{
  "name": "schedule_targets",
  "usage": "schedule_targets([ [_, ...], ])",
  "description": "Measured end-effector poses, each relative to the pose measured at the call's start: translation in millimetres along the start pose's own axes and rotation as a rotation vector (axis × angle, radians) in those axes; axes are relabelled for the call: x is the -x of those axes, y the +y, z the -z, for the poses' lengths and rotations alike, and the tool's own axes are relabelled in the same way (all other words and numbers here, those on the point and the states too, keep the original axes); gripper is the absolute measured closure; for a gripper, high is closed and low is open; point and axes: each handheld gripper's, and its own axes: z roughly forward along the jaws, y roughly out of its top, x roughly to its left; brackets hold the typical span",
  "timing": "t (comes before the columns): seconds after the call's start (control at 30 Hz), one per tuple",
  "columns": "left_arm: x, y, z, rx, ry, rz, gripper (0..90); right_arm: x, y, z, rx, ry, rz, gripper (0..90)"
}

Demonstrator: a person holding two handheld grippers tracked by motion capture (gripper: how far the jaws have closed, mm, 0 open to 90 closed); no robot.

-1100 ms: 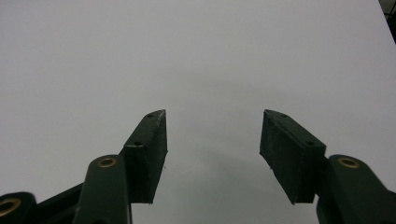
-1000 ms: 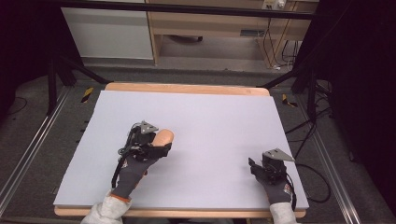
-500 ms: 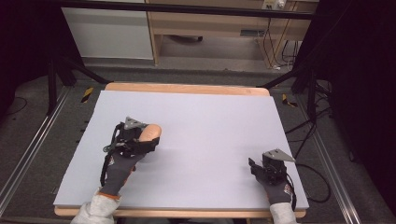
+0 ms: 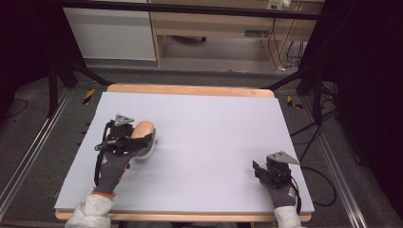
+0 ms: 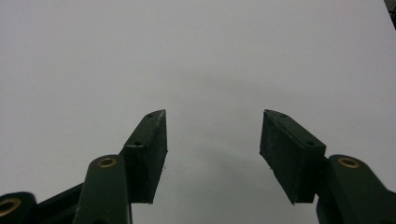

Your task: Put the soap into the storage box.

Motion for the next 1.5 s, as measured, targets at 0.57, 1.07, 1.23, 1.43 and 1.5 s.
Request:
schedule_targets([
  [0.57,-13.9,-5.9,-22.3,-0.029,0.027,0.023,32.5,-0.4,0.1,-0.8,-0.002,0.006,0.001,41.3],
  [1.07,-25.6,-13.4,-20.0,0.029,0.032,0.073,61.9,-1.9,0.2,-2.2,-0.006,0.006,0.002,41.4],
  [1.23,-21.2,-17.2,-19.3,0.039,0.060,0.035,55.5,-1.4,0.1,-2.6,-0.007,0.006,0.003,41.3],
  [1.43,-19.6,-12.0,-13.0,0.054,0.061,0.028,54.4,-1.2,0.0,-2.2,-0.007,0.003,0.002,41.3],
  [1.5,-19.8,-12.7,-11.7,0.051,0.059,0.029,53.4,-1.0,0.0,-2.1,-0.009,0.005,-0.004,41.3],
])
